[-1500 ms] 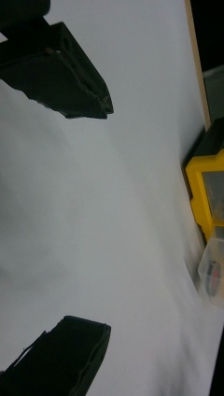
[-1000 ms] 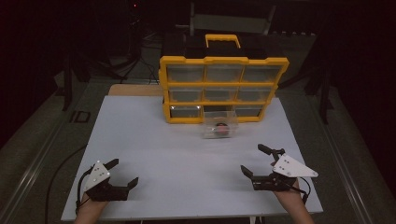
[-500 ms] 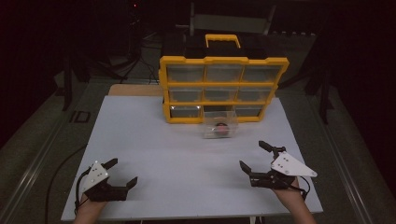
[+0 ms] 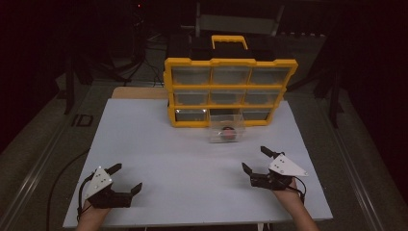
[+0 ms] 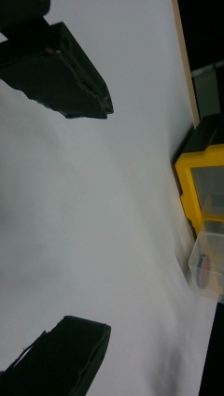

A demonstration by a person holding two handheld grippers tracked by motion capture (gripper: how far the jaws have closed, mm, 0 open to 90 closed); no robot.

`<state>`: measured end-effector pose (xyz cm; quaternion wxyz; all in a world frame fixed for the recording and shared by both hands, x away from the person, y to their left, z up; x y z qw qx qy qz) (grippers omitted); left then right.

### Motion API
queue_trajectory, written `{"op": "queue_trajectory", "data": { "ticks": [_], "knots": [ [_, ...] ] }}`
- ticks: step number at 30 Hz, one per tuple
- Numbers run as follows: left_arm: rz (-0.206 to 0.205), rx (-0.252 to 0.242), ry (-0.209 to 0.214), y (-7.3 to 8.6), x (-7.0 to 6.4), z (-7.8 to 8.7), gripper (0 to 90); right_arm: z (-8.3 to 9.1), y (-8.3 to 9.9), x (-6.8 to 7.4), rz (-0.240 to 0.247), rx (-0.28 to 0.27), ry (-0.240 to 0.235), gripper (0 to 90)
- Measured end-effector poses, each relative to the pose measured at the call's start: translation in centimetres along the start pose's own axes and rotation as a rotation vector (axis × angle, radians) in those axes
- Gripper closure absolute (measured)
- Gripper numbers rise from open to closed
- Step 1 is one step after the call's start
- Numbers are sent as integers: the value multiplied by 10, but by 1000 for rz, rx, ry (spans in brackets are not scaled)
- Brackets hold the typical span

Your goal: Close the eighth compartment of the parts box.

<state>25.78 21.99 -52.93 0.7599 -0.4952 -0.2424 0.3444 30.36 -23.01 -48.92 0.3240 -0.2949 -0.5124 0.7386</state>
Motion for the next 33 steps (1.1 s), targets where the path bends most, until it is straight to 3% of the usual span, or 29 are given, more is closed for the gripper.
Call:
{"op": "queue_trajectory", "data": {
  "ticks": [4,5,13,19,22,23,26,29,33],
  "knots": [
    [-2,1,3,0,0,0,0,-9,10,-7,0,24,27,180],
    [-2,1,3,0,0,0,0,-13,13,-10,-9,33,32,240],
    [-3,3,5,1,-1,-1,0,-33,23,-12,-4,89,57,391],
    [-7,1,6,0,-1,-1,0,-42,23,-12,-36,91,92,561],
    [-7,1,5,1,-1,-1,0,-43,23,-12,-39,94,99,586],
    [-8,-1,4,1,-1,-1,0,-46,22,-12,-39,103,108,682],
    [-7,-3,5,1,-1,-1,0,-48,22,-12,-35,111,110,731],
    [-1,-10,9,0,-1,-1,0,-55,21,-14,-70,131,119,835],
    [-2,-14,7,0,-1,0,0,-59,20,-15,-91,157,117,890]
  ]
}}
Point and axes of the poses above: each handheld gripper's, and its own axes: z roughly backward along the jaws, y roughly out of its underside, x roughly to its left, the point moved 5 cm from there along -z, roughly forward along the jaws, and after that the axes turned 3 degrees about -z, right-handed, at the moved point
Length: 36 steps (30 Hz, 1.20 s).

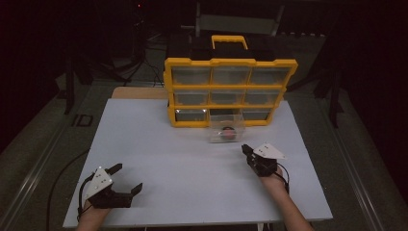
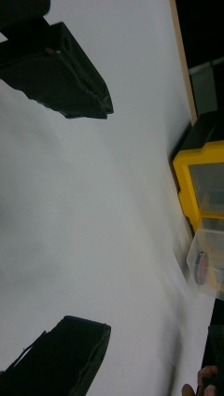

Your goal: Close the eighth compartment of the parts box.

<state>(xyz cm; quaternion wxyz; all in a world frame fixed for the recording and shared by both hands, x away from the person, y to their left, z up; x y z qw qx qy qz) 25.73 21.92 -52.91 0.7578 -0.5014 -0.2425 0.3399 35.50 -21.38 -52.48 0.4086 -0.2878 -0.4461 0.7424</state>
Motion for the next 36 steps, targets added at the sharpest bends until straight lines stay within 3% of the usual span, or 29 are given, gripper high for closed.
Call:
{"op": "queue_trajectory", "data": {
  "ticks": [6,13,17,36],
  "knots": [
    [-3,-2,-1,0,0,0,0,-9,-3,0,-12,18,21,899],
    [-3,-6,3,0,0,0,0,-16,-7,-2,-62,13,23,900],
    [-5,-6,4,0,0,0,0,-21,-7,0,-50,24,36,900],
    [-9,-4,3,0,0,0,0,-42,-12,-1,-90,67,70,900]
  ]
}}
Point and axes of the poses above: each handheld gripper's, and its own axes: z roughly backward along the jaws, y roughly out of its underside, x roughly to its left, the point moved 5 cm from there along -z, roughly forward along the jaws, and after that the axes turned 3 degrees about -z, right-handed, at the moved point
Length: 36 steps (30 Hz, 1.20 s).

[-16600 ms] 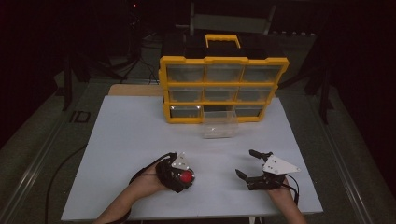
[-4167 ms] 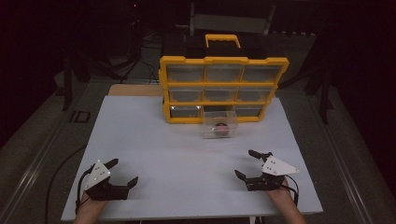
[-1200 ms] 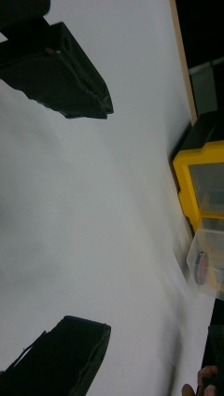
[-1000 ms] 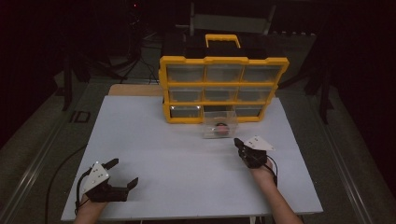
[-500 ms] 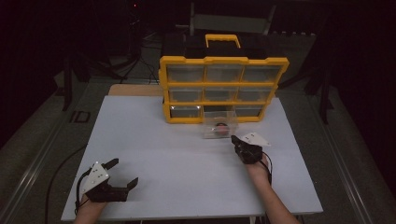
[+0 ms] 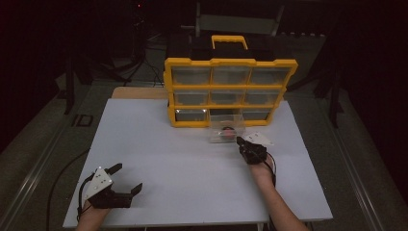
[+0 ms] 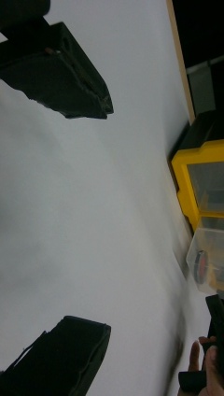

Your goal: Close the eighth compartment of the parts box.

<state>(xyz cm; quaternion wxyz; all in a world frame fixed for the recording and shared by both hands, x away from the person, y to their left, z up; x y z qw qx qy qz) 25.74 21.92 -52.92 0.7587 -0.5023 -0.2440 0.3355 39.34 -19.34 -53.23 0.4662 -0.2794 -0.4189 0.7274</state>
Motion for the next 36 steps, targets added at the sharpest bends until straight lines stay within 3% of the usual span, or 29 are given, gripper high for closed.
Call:
{"op": "queue_trajectory", "data": {
  "ticks": [36],
  "knots": [
    [-2,-4,1,-1,0,1,0,-22,-22,2,-21,-1,8,900]
  ]
}}
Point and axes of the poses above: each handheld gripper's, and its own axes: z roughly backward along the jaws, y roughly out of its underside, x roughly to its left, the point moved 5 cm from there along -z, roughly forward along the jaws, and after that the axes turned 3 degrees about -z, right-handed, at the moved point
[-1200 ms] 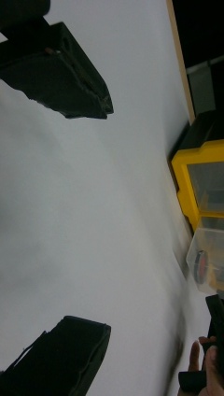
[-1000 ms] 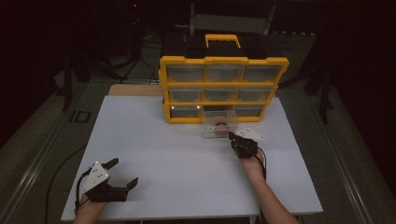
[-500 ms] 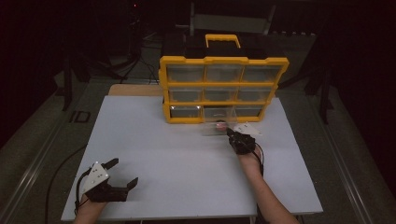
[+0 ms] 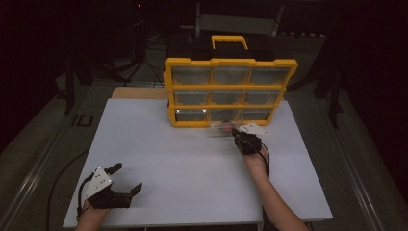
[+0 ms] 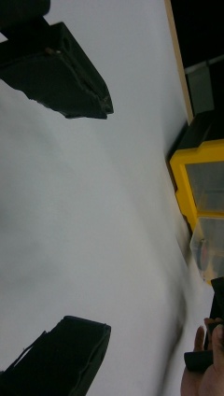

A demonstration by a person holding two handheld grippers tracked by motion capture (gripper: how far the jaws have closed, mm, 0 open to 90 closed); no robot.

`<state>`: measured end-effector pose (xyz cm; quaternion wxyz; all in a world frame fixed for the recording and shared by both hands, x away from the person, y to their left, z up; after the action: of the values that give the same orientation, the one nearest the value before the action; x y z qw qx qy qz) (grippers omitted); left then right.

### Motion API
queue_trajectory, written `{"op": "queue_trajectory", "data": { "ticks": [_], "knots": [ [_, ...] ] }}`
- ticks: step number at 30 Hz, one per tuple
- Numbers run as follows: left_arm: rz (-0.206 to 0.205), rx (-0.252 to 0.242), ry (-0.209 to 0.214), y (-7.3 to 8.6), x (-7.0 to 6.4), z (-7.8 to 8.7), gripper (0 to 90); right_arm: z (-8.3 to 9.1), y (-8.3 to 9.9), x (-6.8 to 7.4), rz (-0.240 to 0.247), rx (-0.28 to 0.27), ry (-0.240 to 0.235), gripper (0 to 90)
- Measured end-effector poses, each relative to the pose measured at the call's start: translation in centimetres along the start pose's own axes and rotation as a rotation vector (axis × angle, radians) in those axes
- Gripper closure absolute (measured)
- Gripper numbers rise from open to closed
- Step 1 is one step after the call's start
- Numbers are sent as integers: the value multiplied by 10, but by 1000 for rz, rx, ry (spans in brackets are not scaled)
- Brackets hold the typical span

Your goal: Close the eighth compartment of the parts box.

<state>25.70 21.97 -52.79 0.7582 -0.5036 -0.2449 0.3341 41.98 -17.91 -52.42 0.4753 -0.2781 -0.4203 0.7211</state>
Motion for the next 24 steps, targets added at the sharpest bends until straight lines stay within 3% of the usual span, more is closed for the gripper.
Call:
{"op": "queue_trajectory", "data": {
  "ticks": [24],
  "knots": [
    [2,-3,-2,0,1,1,0,-13,-9,-7,-15,8,12,900]
  ]
}}
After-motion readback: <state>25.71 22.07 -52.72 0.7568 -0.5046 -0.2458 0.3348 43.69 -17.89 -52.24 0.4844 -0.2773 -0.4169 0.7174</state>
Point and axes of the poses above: each handheld gripper's, and its own axes: z roughly backward along the jaws, y roughly out of its underside, x roughly to its left, the point moved 5 cm from there along -z, roughly forward along the jaws, and after that the axes turned 3 degrees about -z, right-handed, at the moved point
